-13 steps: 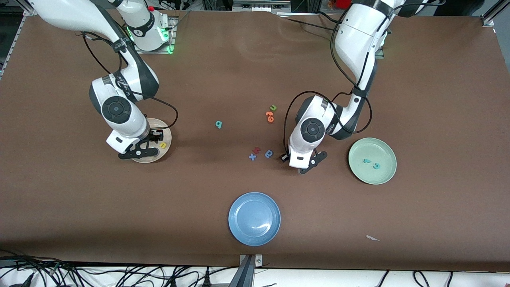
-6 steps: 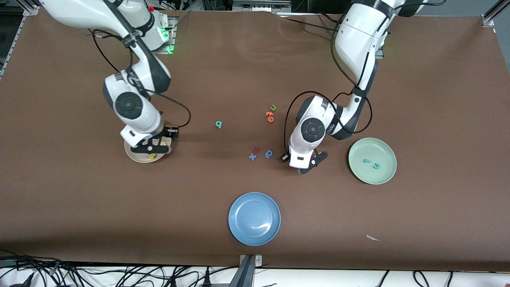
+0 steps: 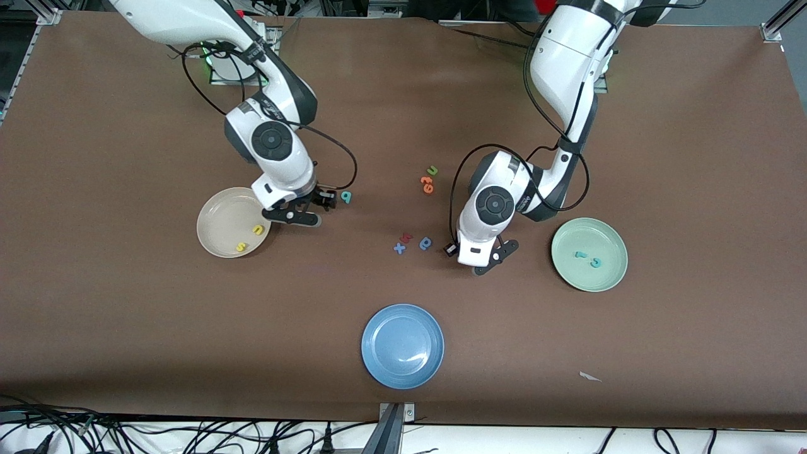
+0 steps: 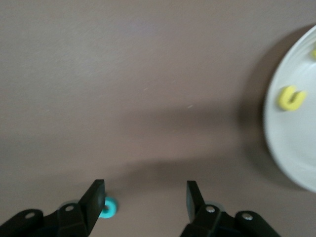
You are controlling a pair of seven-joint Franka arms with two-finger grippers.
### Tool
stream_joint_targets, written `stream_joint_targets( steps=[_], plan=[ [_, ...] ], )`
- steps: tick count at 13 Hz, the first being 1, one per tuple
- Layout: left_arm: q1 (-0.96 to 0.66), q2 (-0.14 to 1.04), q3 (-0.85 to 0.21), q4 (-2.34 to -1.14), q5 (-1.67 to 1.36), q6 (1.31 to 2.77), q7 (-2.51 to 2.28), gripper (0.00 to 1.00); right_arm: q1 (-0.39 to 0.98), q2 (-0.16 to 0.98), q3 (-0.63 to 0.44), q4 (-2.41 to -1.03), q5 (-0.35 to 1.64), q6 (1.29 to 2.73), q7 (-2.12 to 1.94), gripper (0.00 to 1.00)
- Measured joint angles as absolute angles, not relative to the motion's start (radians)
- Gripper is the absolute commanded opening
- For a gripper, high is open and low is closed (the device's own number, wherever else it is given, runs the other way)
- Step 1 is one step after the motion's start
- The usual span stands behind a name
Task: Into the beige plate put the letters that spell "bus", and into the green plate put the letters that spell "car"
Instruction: 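Carry the o to the green plate while the right gripper grasps the b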
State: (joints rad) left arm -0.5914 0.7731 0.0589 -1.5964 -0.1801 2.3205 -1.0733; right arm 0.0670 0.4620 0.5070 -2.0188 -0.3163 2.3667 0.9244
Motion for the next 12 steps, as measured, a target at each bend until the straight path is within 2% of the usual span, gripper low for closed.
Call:
stream_joint_targets(
  steps=[6, 12],
  plan=[
    [-0.559, 0.763, 0.076, -1.593, -0.162, 2.303, -0.961, 0.16, 0.138, 0.524, 0.506, -2.02, -0.338, 2.449, 1.035, 0.84],
    [-0.41, 0.691, 0.152, -1.573, -0.053, 2.136, -0.399, 0.17, 0.151, 0.576, 0.504, -2.072, -0.487, 2.543, 1.158, 0.84]
  ],
)
